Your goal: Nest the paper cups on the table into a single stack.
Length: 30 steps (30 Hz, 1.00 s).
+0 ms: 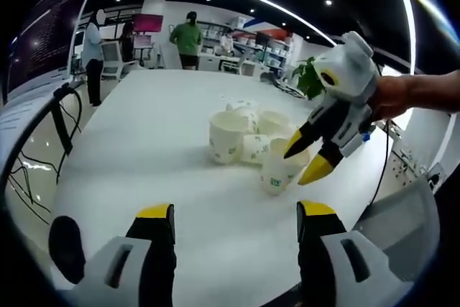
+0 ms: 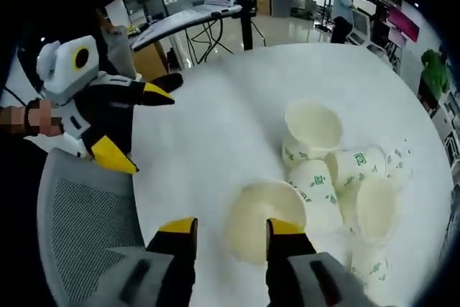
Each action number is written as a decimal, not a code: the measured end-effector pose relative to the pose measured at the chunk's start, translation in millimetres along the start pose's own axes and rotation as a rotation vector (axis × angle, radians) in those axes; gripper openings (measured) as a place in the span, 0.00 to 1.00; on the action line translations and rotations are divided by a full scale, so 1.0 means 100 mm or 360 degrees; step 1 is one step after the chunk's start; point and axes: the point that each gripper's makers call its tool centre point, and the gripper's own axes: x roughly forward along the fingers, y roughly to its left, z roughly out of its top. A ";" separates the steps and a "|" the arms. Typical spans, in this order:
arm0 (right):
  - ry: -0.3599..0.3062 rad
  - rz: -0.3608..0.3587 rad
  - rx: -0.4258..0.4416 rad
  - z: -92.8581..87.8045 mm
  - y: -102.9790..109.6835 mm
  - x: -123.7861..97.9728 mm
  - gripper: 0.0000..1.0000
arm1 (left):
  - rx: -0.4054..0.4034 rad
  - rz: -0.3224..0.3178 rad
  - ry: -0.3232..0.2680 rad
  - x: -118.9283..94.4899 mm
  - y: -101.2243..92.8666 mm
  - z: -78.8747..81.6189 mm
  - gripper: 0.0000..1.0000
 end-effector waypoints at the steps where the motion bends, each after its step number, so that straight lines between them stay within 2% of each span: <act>1: -0.0006 -0.0006 0.0000 0.00 -0.02 -0.02 0.39 | 0.0000 -0.0002 0.0001 0.00 -0.01 0.00 0.67; 7: -0.0119 0.0026 -0.0013 0.09 0.02 -0.22 0.47 | 0.0010 -0.0017 -0.0002 0.03 -0.04 0.02 0.68; 11: -0.0199 0.0050 0.0049 0.08 0.03 -0.29 0.51 | 0.0015 -0.0024 -0.0004 0.04 -0.05 0.04 0.68; 13: -0.0215 0.0044 0.0059 0.08 -0.03 -0.27 0.52 | 0.0014 -0.0027 -0.0005 0.05 -0.05 0.04 0.68; 16: -0.0244 0.0028 0.0073 0.10 0.05 -0.39 0.52 | 0.0014 -0.0033 -0.0004 0.07 -0.06 0.04 0.68; 19: -0.0273 0.0016 0.0090 0.13 0.06 -0.42 0.52 | 0.0014 -0.0036 -0.0003 0.08 -0.07 0.04 0.68; 30: -0.0405 -0.0014 0.0170 0.33 -0.13 -0.48 0.55 | 0.0008 -0.0043 -0.0001 0.08 -0.07 0.03 0.69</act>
